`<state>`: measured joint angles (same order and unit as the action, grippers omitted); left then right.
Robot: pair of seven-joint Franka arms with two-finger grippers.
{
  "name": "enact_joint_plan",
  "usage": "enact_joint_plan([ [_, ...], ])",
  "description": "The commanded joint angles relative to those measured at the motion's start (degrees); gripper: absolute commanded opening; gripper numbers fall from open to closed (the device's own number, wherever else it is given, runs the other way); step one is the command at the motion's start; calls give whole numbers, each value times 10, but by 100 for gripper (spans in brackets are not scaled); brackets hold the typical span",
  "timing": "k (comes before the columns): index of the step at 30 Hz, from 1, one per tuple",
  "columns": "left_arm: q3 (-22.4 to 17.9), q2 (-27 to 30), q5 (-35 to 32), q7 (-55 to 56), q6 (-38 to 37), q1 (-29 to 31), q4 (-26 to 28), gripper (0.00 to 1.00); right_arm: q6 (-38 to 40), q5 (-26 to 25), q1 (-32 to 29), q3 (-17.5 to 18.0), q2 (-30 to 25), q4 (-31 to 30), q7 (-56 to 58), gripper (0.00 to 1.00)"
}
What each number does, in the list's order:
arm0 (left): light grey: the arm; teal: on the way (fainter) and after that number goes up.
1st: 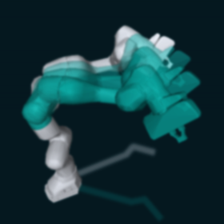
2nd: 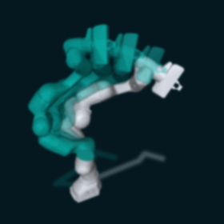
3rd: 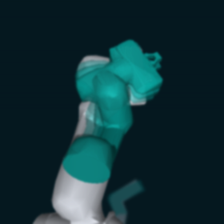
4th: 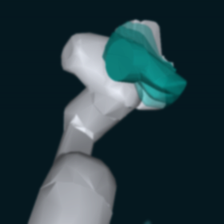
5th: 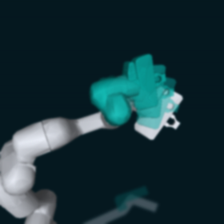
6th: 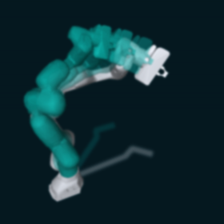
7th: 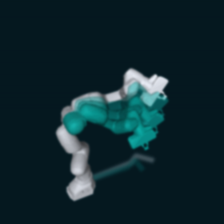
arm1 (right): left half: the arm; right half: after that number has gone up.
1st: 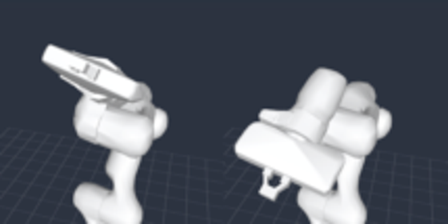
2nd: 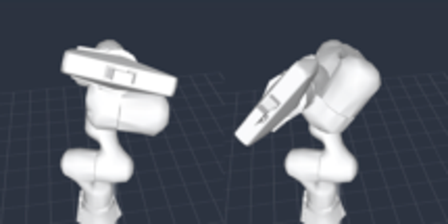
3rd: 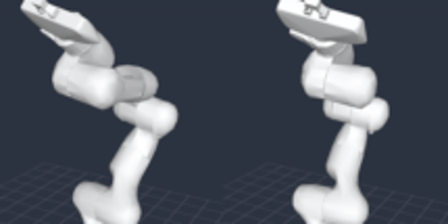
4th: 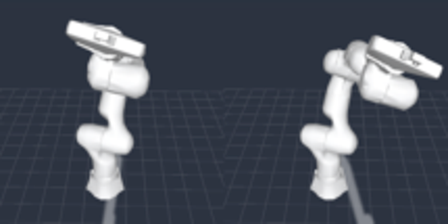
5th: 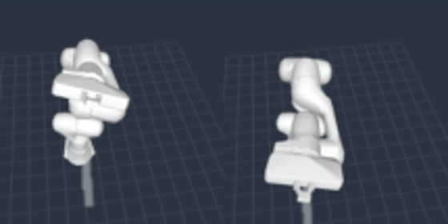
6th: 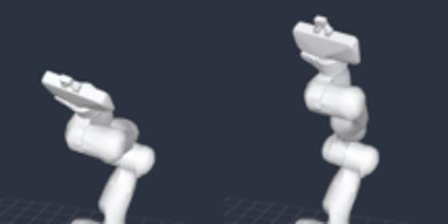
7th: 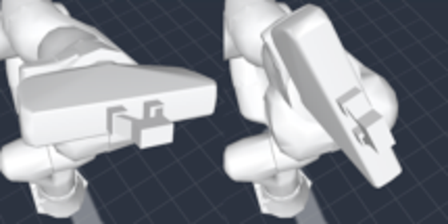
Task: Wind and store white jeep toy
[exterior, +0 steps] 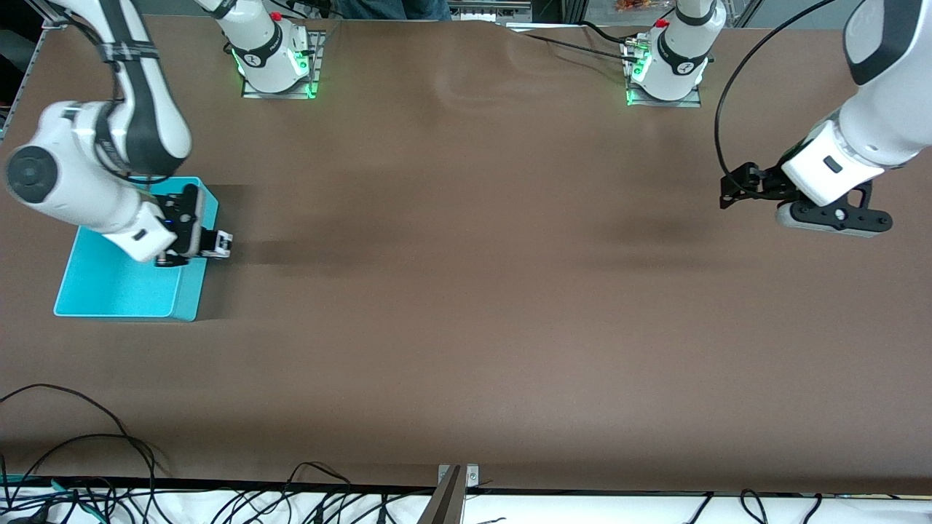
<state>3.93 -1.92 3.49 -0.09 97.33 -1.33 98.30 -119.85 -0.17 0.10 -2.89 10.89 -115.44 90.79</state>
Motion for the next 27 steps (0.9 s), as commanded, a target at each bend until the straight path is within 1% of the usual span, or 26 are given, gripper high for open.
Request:
enact_joint_plan([
  [1, -13, -7, 16, -6, -19, -14, -25, 100, 29, 6, -2, -37, -15, 9, 38, 18],
  [8, -13, -9, 15, -7, -19, -14, -25, 100, 35, 6, -2, -92, -18, 5, 113, 18],
  [15, -12, -9, 15, -6, -21, -19, -32, 100, 22, 8, -2, -137, -10, -11, 169, 18],
  [19, -12, -9, 14, -4, -25, -22, -32, 100, -17, 12, -3, -152, -9, -41, 185, 18],
  [23, -12, -13, 13, -11, -21, -23, -36, 100, -50, 36, -4, -167, -1, -69, 206, 18],
  [25, -12, -26, 13, -5, -23, -25, -61, 100, -62, 46, -4, -171, 4, -79, 219, 18],
  [27, -12, -35, 10, -6, -32, -24, -75, 100, -73, 49, -4, -171, 6, -87, 227, 18],
])
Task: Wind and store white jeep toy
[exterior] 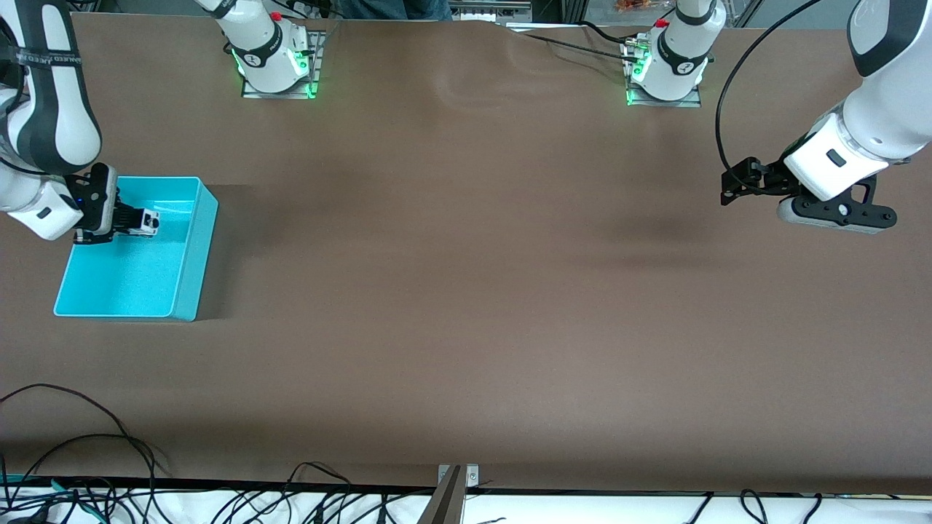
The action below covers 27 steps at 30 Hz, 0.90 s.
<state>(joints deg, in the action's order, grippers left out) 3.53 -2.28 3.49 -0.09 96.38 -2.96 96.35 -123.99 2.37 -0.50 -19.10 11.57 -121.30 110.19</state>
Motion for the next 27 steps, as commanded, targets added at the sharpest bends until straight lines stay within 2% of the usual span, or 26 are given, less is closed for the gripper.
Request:
enact_joint_plan([
  [1, -8, -33, 8, -5, -27, -8, -56, 100, -35, 24, 2, -9, 0, -32, 33, 18],
  [10, -10, -35, 8, -4, -30, -2, -61, 100, -84, 29, -19, -9, 18, -68, 56, 18],
  [15, -12, -29, 7, -4, -38, 1, -64, 100, -97, 53, -21, -9, 38, -68, 85, 18],
  [20, -5, -19, -17, 4, -84, 1, -64, 100, -102, 91, -33, -9, 62, -68, 125, 18],
  [27, -9, -9, -20, 4, -83, 1, -62, 100, -115, 98, -33, -9, 77, -68, 133, 21],
])
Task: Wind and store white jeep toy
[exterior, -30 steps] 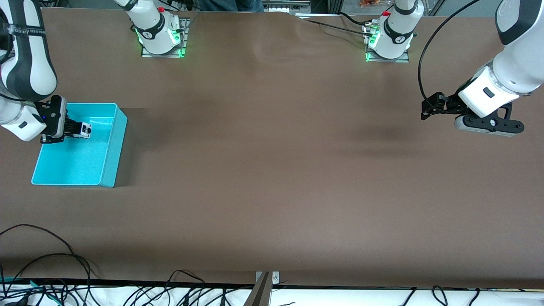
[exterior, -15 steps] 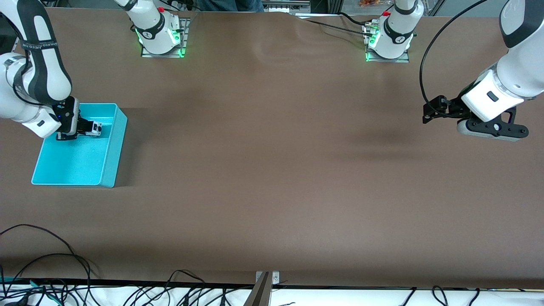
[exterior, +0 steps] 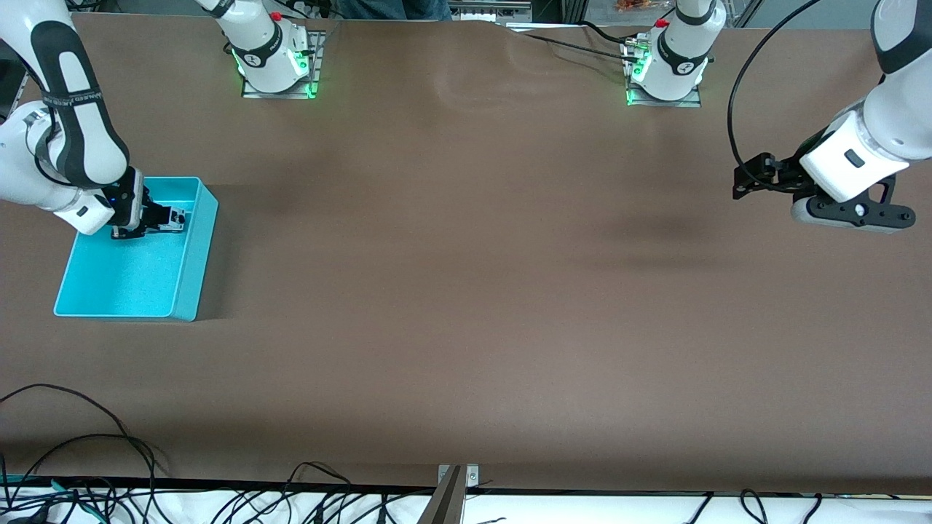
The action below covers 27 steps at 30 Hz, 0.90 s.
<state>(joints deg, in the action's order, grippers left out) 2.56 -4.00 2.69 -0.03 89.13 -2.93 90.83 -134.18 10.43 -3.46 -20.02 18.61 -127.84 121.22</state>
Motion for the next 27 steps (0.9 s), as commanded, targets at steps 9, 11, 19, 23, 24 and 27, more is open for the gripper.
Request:
enact_joint_plan([
  [9, 2, 9, -11, 4, -9, 2, -6, 100, -13, 18, -7, 2, 13, 1, 19, 100],
  [11, 2, 10, -11, 5, -9, 1, -5, 100, -11, 19, -8, 3, 13, 1, 19, 100],
  [19, 1, 9, -12, 5, -8, 2, -6, 100, 48, 19, -5, 9, 4, 42, 20, 100],
  [23, 0, 9, -14, 5, -9, 2, -7, 100, 115, 18, -2, 24, 1, 101, 8, 100],
  [24, 0, 9, -14, 4, -10, 2, -7, 100, 135, 18, -1, 28, 2, 118, 2, 100],
  [27, 1, 9, -14, 5, -10, 1, -7, 100, 179, 18, -1, 30, 1, 154, -40, 100],
])
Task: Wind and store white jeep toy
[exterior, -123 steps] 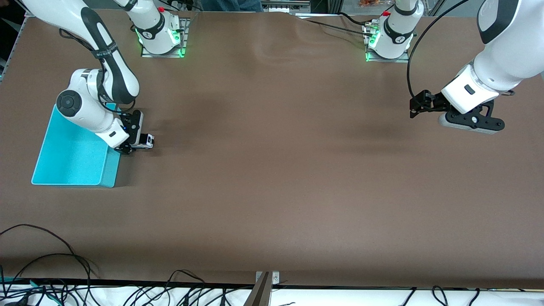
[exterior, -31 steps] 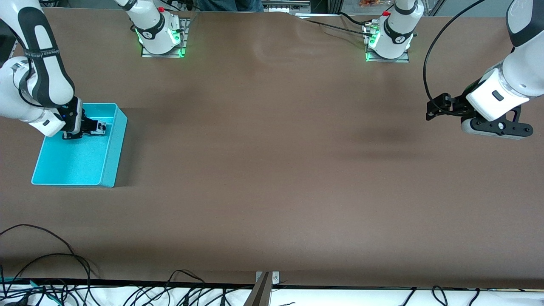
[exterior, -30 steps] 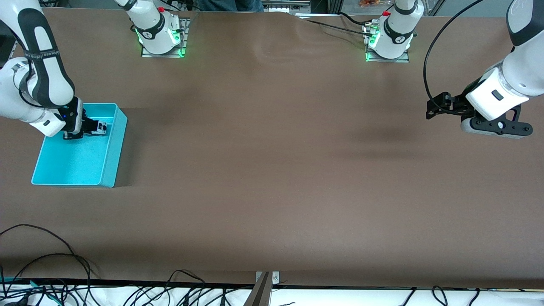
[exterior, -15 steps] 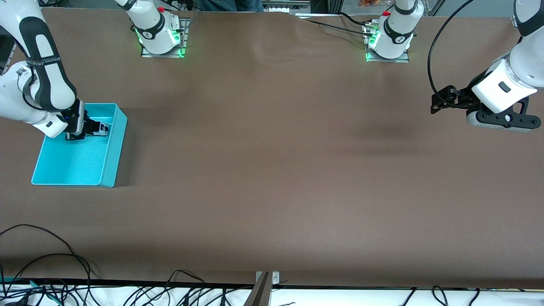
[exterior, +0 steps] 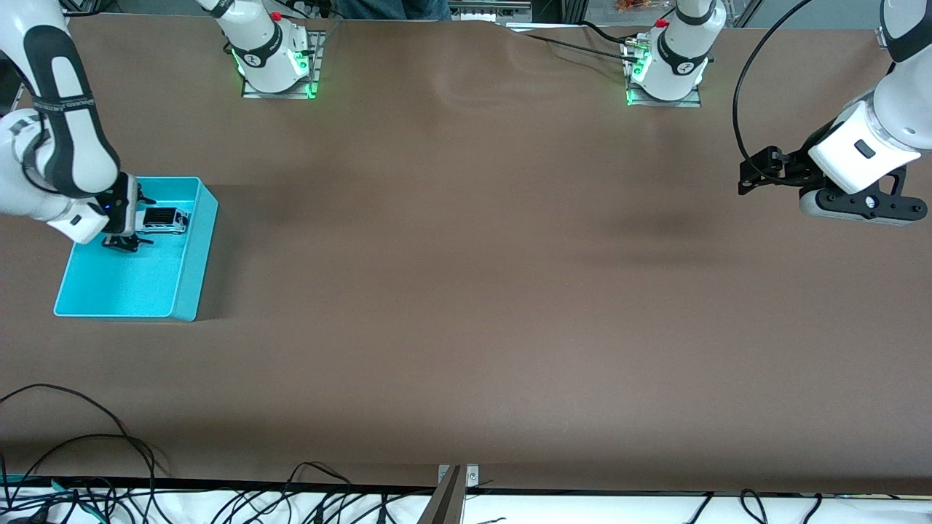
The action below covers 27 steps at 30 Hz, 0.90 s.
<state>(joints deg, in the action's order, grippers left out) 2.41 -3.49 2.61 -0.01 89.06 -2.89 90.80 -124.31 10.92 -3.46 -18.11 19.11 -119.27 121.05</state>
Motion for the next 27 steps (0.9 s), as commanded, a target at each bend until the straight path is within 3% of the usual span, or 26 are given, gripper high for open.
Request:
enact_joint_plan([
  [1, 3, 4, -13, 4, -9, 1, -7, 100, 95, 13, -1, 13, -4, 82, -59, 100],
  [15, 2, 4, -12, 4, -9, 1, -7, 100, 318, 5, 8, 57, -14, 288, -365, 100],
  [19, 2, 4, -12, 4, -9, 1, -7, 100, 397, 5, 20, 60, -14, 344, -518, 100],
  [27, 2, 4, -12, 4, -9, 1, -7, 100, 443, -11, 45, 60, -15, 404, -677, 100],
])
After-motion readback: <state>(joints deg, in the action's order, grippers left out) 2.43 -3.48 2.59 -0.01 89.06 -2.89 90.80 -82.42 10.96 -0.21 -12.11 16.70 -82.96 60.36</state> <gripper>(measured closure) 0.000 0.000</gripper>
